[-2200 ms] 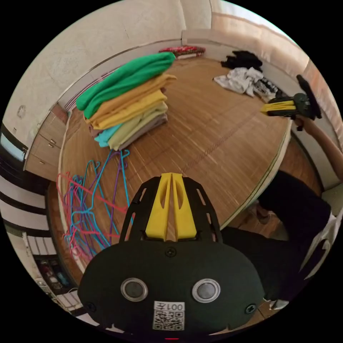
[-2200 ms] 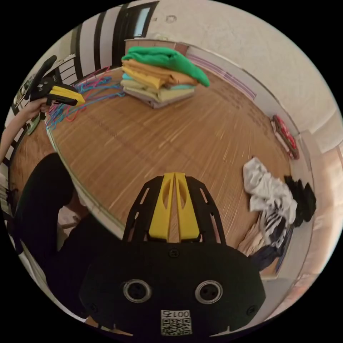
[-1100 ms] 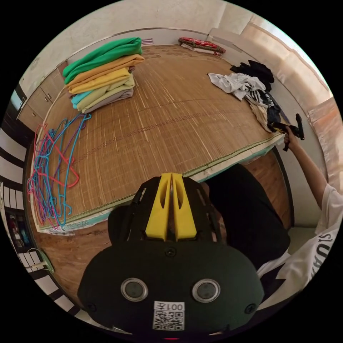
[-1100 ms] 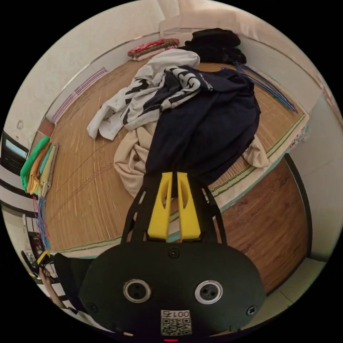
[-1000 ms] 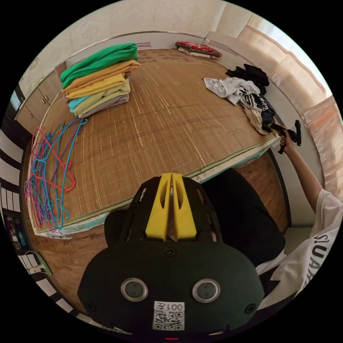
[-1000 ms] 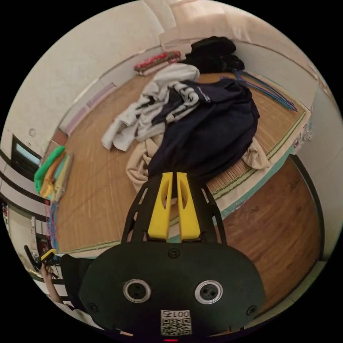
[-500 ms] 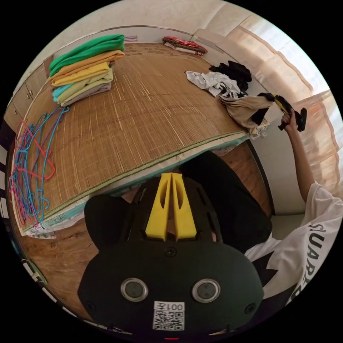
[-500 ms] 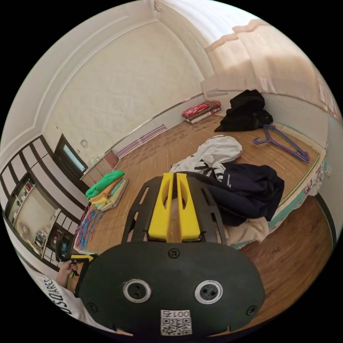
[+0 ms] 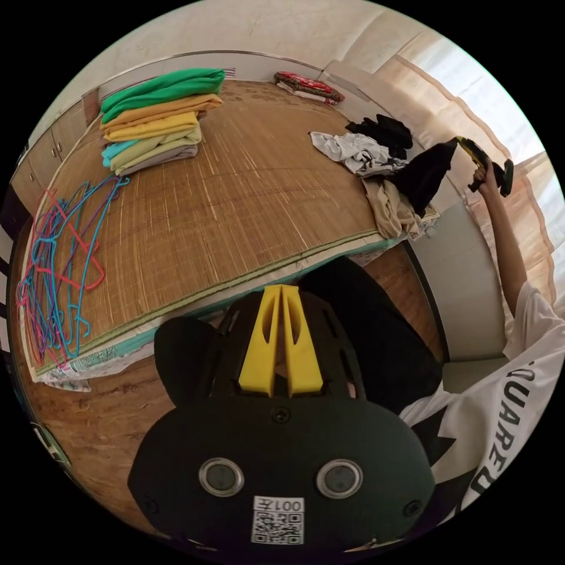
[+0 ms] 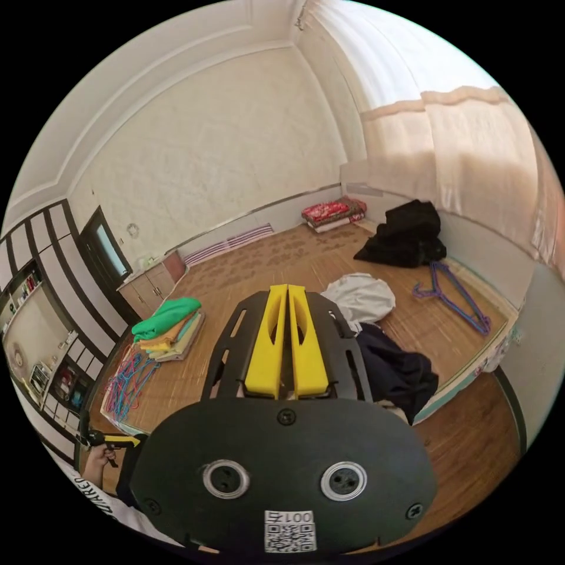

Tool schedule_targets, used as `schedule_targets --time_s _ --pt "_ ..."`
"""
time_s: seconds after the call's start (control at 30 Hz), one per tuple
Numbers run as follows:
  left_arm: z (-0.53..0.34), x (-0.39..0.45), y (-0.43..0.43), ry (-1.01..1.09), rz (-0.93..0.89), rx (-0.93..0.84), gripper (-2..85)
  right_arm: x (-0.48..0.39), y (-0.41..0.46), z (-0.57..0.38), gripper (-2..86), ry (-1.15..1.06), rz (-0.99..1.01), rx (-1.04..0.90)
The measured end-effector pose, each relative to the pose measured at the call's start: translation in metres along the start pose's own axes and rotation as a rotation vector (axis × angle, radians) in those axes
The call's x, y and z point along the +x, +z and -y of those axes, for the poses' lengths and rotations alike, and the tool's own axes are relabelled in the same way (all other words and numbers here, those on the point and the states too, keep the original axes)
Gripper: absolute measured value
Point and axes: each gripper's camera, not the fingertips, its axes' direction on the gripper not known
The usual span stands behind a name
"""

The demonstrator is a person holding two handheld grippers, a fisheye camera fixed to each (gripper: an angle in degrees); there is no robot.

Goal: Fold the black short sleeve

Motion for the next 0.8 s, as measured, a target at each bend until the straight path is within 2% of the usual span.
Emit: schedule_targets --time_s 0.1,0.3,0.47,0.67,0.8 --pt "-0.007 0.009 0.004 0.047 -0.022 0.025 -0.9 -0.027 -0.02 0.025 0.0 -0.05 0.043 0.059" --pt "-0.028 0.028 0.01 0.172 0.0 0.069 -0.8 -0.11 -0.055 0.065 0.1 -0.169 0.249 0.176" --pt "-0.049 0.046 0.002 0.277 -0.004 0.206 1.9 -0.219 -0.072 0.074 0.1 -0.345 0.456 0.192" --pt "-0.076 0.053 -0.007 0.276 0.095 0.417 14.6 -0.324 -0.062 0.052 0.1 -0.496 0.648 0.048" --pt "-0.095 0.033 -0.004 0.228 0.075 0.459 14.7 -0.369 -0.045 0.026 0.1 -0.539 0.745 -0.067"
